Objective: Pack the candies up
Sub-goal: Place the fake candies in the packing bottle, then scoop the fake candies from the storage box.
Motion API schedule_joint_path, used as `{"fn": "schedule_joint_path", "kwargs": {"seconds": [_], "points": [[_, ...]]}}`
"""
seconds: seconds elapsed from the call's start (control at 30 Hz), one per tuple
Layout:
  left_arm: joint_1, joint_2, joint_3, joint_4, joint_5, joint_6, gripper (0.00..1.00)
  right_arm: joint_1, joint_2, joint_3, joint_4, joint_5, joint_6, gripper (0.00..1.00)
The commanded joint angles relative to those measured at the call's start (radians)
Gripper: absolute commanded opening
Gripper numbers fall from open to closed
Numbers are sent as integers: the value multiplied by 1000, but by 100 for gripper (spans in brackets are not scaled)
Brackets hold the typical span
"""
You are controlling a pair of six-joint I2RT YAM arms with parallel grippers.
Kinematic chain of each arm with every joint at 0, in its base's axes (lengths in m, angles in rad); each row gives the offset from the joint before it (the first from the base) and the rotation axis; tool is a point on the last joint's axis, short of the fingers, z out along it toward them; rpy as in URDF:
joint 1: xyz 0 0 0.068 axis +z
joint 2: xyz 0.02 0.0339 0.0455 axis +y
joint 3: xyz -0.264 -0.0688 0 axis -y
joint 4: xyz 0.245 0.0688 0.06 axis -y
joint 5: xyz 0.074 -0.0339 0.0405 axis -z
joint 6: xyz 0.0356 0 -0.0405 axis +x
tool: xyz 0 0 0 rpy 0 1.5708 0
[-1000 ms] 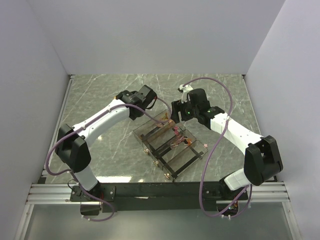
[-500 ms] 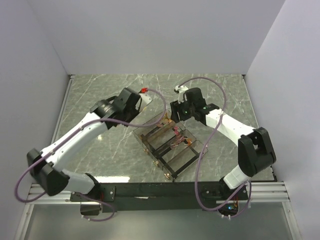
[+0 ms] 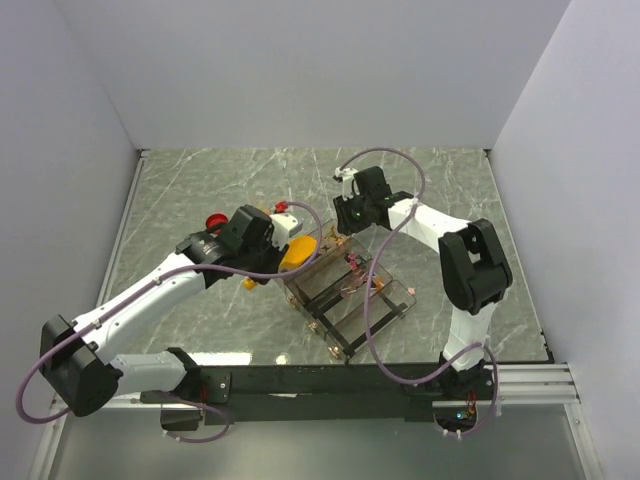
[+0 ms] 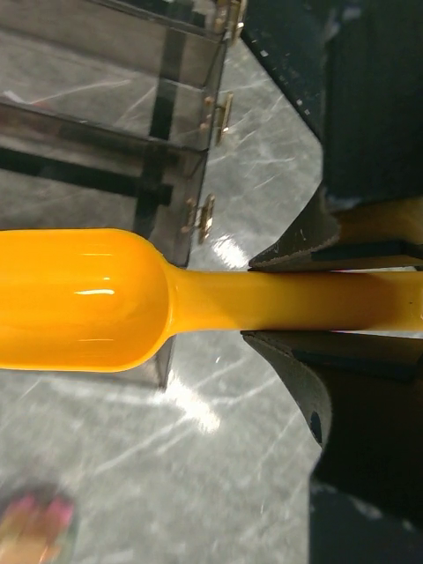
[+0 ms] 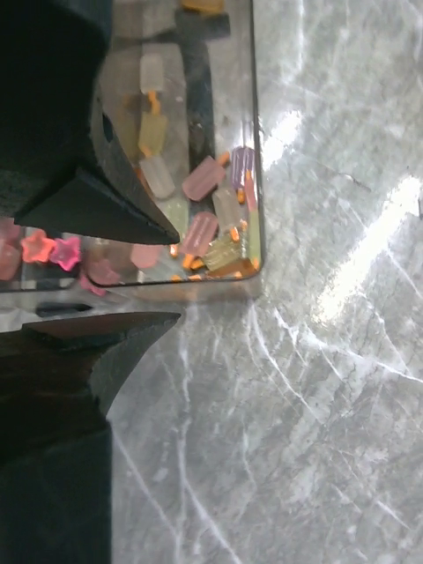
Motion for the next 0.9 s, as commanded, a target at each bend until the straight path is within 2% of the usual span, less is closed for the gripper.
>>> {"fn": "schedule_joint_path", "kwargs": {"seconds": [0.0,0.27,0.47,0.6,0.87], "points": [[-3,4,-35,67,81,-35,1,-6,38,76,-12,9,-25,38],[-5,98,31,-17,72,-11,1,19,20,52,-2,38,-90,8],[-6,148,80,-73,-8,124,1,36,12,45,-5,62,-123,3],[-5,211,166,-134,-43,245,1,39,3,35,8,69,-127,2],[-6,242,215,-172,-163,589,1,52,3,36,17,81,-143,3]]}}
